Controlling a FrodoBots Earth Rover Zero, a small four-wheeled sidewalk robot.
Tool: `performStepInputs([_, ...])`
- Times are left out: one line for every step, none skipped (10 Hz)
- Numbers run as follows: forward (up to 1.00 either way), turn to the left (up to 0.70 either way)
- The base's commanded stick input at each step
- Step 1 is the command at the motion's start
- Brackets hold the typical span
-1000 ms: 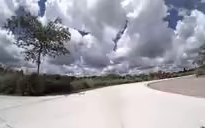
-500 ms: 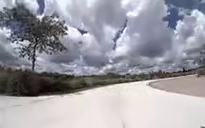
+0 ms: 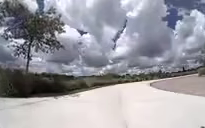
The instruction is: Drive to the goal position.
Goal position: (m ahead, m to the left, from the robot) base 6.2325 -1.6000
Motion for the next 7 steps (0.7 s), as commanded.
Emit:
performStepInputs([0.70, 0.00])
performStepInputs([0.70, 0.00])
performStepInputs([0.70, 0.00])
performStepInputs([0.70, 0.00])
performStepInputs([0.70, 0.00])
performStepInputs([0.70, 0.00])
performStepInputs([0.70, 0.00])
